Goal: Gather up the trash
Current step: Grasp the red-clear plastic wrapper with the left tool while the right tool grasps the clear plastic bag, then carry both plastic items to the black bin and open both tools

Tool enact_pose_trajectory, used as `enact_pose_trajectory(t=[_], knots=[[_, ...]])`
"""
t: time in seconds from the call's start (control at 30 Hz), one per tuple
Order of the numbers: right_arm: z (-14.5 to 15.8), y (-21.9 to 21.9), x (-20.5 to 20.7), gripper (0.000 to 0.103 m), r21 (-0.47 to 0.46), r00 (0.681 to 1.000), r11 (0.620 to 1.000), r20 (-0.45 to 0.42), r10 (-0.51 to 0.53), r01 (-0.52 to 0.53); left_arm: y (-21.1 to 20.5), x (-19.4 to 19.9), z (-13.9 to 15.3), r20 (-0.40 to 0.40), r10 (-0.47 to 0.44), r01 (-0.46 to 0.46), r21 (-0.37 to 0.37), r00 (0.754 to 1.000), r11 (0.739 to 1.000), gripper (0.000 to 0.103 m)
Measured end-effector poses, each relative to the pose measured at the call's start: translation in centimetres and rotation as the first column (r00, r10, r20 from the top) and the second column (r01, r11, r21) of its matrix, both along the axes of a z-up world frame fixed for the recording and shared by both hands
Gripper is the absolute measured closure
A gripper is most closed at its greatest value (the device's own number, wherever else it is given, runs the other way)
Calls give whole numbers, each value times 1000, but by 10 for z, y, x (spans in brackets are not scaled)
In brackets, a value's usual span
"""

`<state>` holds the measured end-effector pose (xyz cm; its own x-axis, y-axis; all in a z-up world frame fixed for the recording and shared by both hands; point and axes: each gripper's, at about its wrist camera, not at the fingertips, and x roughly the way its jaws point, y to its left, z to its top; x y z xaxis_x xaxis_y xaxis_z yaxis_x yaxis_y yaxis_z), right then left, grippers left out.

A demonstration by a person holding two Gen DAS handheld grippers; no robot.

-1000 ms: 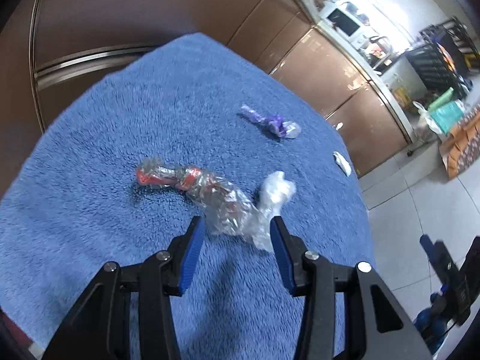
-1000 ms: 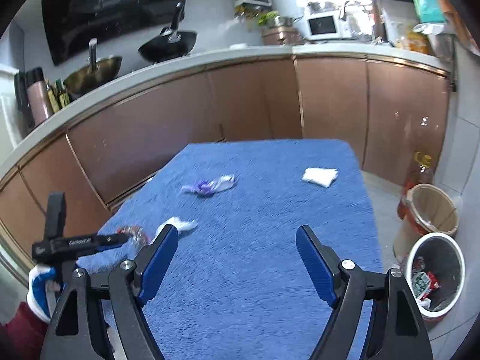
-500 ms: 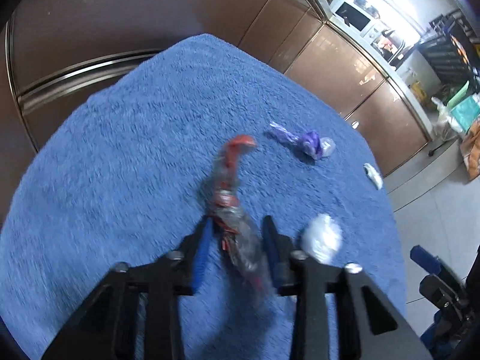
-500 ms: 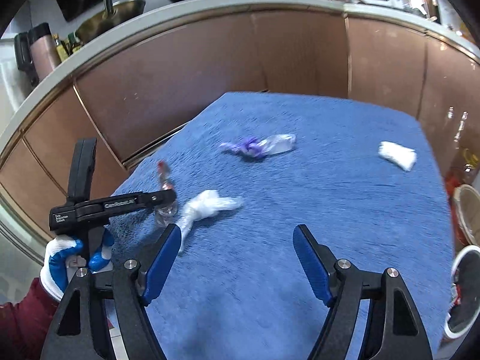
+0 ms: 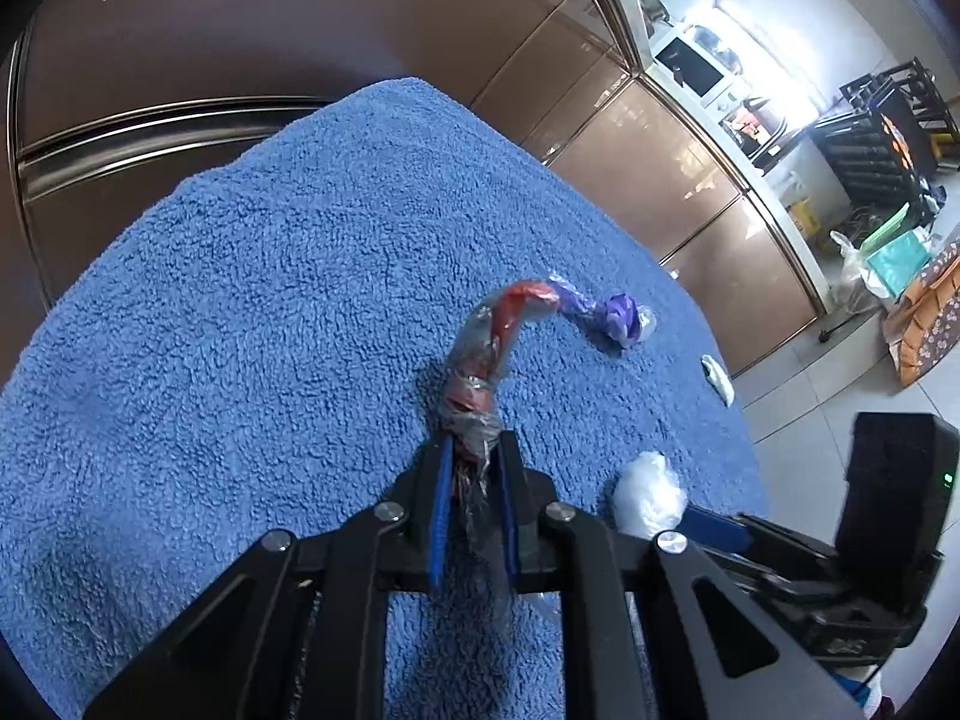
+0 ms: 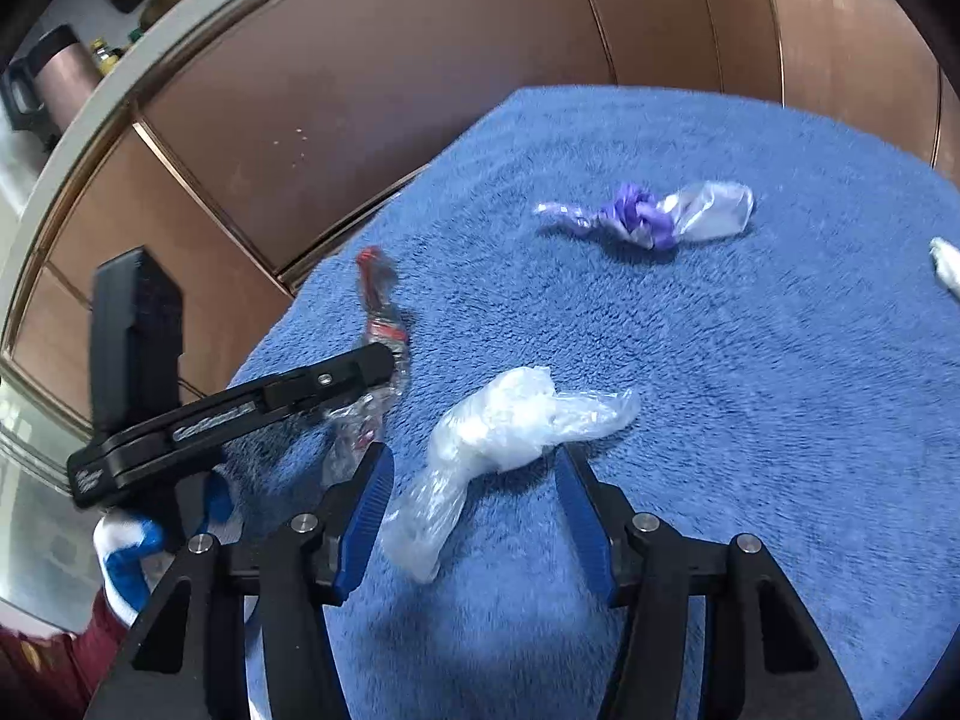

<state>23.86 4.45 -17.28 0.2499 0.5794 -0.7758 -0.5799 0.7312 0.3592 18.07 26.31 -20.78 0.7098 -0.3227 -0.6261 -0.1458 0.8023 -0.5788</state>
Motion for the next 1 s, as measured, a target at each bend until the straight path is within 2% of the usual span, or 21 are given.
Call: enact_pose_trajectory(t=[0.27, 0.33, 0.47, 0.57, 0.77, 0.9, 1.0], knots=[[-7, 7, 11, 64, -12, 1000, 1000, -6, -28, 28, 3, -3, -2, 3, -1, 1, -5, 1000, 1000, 90], [-7, 8, 11, 68, -6, 1000, 1000, -4, -22, 22, 5, -4, -2, 3, -2, 2, 6, 1000, 1000, 90], [0, -2, 0, 71, 26, 1000, 1000, 16, -8, 7, -4, -3, 3, 5, -9, 9, 46, 1000, 999, 90], [10, -15, -10, 72, 47, 999, 999, 39, -4, 2, -6, -4, 6, 22, -24, 23, 59, 999, 998, 90], [39, -52, -32, 72, 87, 993, 996, 110, -32, 23, -17, -15, 20, 24, -9, 6, 132, 1000, 991, 90], [54, -83, -45, 72, 120, 986, 991, 147, -80, 63, -42, -29, 44, 46, -24, 15, 198, 999, 980, 90], [61, -108, -58, 82, 122, 977, 988, 180, -118, 96, -67, -35, 63, 66, -40, 23, 240, 997, 970, 90]])
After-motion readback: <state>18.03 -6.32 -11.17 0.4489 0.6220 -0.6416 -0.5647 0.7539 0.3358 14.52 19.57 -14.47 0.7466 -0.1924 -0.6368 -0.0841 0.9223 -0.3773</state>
